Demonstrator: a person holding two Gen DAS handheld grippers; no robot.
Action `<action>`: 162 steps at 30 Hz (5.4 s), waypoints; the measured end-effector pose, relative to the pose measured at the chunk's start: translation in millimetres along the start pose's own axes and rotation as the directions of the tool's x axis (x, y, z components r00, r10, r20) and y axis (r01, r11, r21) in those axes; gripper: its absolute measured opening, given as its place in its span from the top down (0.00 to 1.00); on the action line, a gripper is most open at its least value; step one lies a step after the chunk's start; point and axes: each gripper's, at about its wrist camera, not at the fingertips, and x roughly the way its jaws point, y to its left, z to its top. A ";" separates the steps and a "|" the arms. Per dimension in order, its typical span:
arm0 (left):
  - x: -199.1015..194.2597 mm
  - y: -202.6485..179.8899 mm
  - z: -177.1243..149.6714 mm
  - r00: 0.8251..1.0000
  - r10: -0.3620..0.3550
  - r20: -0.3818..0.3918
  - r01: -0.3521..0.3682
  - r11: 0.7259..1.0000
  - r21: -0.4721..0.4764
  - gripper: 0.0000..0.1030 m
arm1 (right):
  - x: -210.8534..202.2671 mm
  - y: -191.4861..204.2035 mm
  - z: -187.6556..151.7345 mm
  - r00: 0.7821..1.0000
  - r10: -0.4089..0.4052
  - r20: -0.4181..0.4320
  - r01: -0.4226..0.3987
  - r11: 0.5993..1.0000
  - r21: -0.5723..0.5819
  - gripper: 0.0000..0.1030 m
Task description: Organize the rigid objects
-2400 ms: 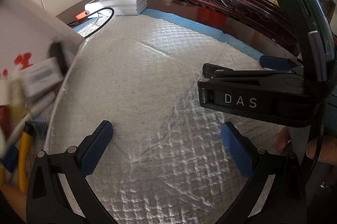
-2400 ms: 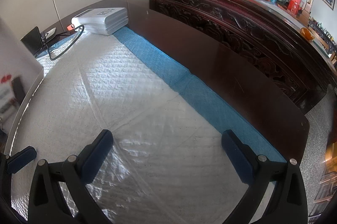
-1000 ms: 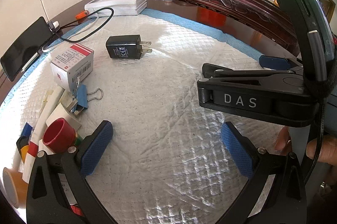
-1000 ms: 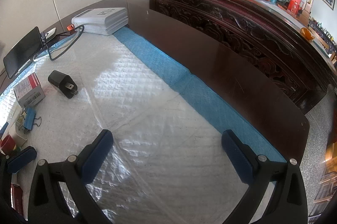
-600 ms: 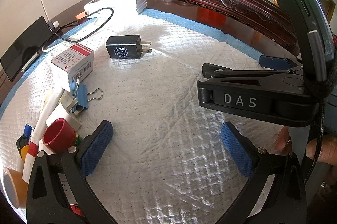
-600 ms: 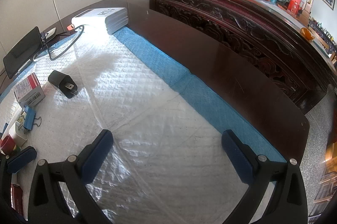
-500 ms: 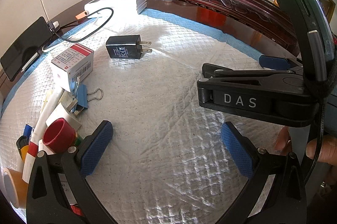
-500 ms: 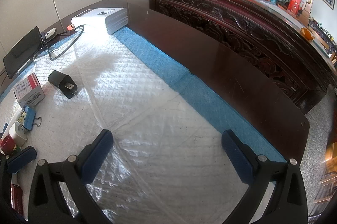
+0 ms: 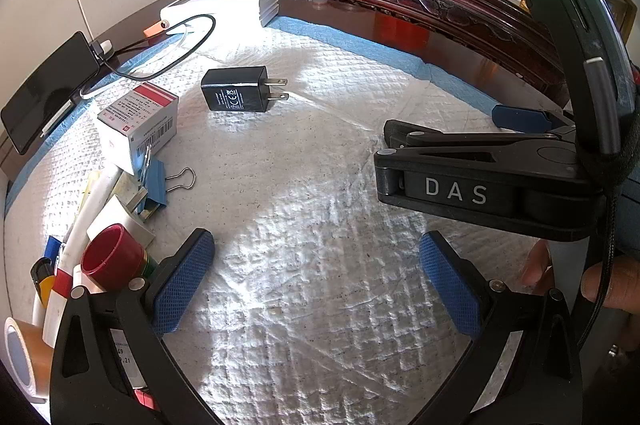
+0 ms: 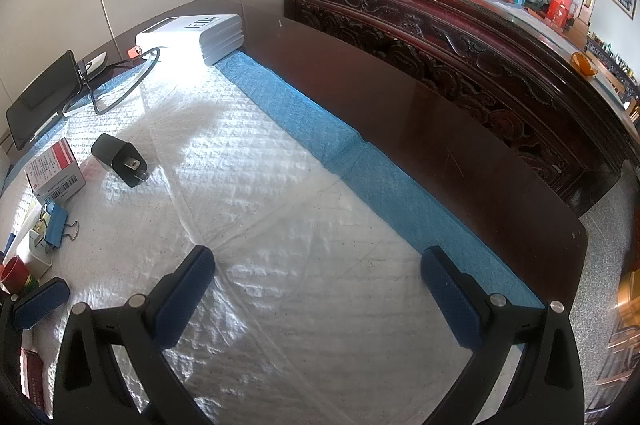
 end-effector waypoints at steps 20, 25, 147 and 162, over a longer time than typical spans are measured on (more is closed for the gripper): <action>-2.7 -4.4 -0.2 0.997 -0.047 -0.053 0.050 0.996 0.072 0.01 | -0.4 0.2 -0.1 1.000 0.001 0.000 -0.001 1.000 0.000 0.00; -41.6 -9.0 -2.8 0.993 -0.120 0.021 0.116 0.984 0.133 0.01 | -0.5 0.1 -0.1 1.000 0.000 0.000 0.000 1.000 0.000 0.00; -383.2 277.7 -66.4 0.800 0.587 0.127 -0.391 0.670 -0.632 0.49 | -273.9 157.6 104.9 0.632 0.749 0.197 -0.550 0.613 -0.567 0.81; -324.7 325.0 -62.6 0.872 0.481 0.088 -0.329 0.711 -0.621 0.49 | -275.0 197.2 112.9 0.681 0.706 0.193 -0.505 0.644 -0.575 0.81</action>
